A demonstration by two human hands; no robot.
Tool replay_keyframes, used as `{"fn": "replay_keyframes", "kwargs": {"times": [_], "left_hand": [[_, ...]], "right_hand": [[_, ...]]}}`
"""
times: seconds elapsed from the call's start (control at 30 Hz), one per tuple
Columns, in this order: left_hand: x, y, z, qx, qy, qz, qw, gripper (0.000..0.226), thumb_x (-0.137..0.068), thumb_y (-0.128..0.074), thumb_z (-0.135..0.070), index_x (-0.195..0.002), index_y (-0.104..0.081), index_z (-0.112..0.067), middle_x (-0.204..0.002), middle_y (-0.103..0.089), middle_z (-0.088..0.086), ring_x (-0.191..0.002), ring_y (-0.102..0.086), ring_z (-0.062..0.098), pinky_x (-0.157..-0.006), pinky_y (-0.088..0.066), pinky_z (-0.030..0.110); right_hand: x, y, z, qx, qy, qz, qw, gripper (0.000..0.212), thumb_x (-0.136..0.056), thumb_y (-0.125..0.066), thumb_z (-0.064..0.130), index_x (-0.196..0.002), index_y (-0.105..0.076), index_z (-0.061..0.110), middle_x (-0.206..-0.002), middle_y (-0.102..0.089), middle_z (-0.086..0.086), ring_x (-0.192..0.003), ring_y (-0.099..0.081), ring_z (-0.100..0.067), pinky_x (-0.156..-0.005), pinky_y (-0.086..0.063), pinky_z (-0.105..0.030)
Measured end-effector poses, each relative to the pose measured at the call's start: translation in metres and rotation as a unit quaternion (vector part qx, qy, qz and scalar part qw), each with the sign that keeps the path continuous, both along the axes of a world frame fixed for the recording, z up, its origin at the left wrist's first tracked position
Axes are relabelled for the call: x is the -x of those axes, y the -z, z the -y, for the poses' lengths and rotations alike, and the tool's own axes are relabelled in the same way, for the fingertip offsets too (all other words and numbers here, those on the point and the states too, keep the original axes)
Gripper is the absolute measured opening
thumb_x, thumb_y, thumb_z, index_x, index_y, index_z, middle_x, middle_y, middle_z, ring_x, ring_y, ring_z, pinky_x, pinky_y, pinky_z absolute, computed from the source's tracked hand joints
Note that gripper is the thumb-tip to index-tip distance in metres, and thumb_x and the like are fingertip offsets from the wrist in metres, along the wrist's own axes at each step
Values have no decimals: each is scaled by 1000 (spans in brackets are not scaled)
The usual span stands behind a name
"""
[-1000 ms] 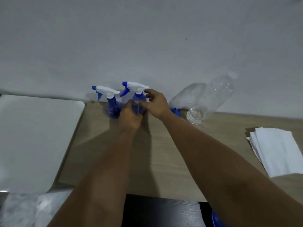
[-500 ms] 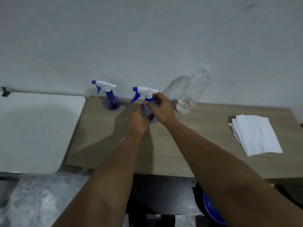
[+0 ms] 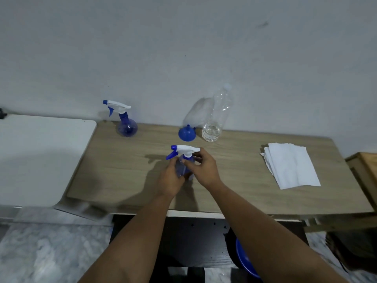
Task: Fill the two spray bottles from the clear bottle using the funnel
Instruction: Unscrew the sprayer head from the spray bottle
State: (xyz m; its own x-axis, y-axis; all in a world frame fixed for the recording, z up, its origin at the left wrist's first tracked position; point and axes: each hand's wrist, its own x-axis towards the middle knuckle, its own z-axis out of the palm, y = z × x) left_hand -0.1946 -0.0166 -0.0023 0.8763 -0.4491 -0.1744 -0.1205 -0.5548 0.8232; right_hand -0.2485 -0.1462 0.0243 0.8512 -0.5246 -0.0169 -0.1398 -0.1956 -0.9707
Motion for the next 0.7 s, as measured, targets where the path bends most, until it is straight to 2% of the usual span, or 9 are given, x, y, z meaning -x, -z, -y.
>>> {"fn": "replay_keyframes", "kwargs": {"times": [0.13,0.27,0.33,0.43,0.5,0.63,0.7], "left_hand": [[-1,-4,1,-7,-1,3,1000,54,-84,-76,-24,-131,-52,-22,-105,-59,-14,-91,-56,7,-75,-40,23],[1,-2,2,-12,11,16,1000,52,-83,-77,-23,-129,-53,-24,-114,-68,-4,-102,-65,15,-83,-49,29],[1,3,2,-20,5,15,1000,52,-82,-76,-22,-126,-51,-32,-114,-69,-5,-102,-67,18,-86,-55,38],[0,9,3,-22,7,16,1000,51,-81,-71,-18,-123,-48,-37,-110,-70,-5,-98,-68,18,-84,-56,41],[0,10,4,-17,14,18,1000,46,-82,-70,-17,-122,-51,-32,-106,-69,-5,-94,-68,17,-81,-57,38],[1,8,3,-17,15,22,1000,35,-86,-65,-17,-119,-59,-22,-103,-68,-6,-94,-66,15,-78,-48,24],[0,6,0,-27,16,17,999,38,-86,-66,-18,-124,-59,-17,-97,-62,-13,-97,-64,15,-77,-43,12]], "right_hand": [[-6,-1,-3,-9,18,5,1000,35,-79,-89,20,-111,-73,19,-101,-77,7,-98,-72,-9,-84,-55,-17],[-6,-1,-3,-30,7,15,999,34,-83,-85,13,-114,-73,16,-104,-77,5,-101,-70,-9,-85,-52,-14],[-5,0,-2,-35,2,20,999,32,-85,-82,12,-116,-73,16,-106,-77,5,-104,-70,-8,-88,-53,-17],[-5,4,-4,-31,-3,29,999,29,-88,-79,13,-116,-72,18,-107,-77,6,-106,-71,-12,-91,-57,-30],[-4,6,-5,-19,-6,32,999,28,-89,-78,14,-116,-71,19,-108,-76,5,-107,-71,-16,-93,-57,-37],[-5,6,1,-10,-25,17,1000,26,-90,-79,15,-115,-72,14,-109,-75,0,-106,-70,-19,-94,-56,-38],[-6,8,6,14,-43,-1,999,29,-91,-77,16,-119,-71,14,-114,-73,-3,-107,-69,-18,-96,-55,-38]]}}
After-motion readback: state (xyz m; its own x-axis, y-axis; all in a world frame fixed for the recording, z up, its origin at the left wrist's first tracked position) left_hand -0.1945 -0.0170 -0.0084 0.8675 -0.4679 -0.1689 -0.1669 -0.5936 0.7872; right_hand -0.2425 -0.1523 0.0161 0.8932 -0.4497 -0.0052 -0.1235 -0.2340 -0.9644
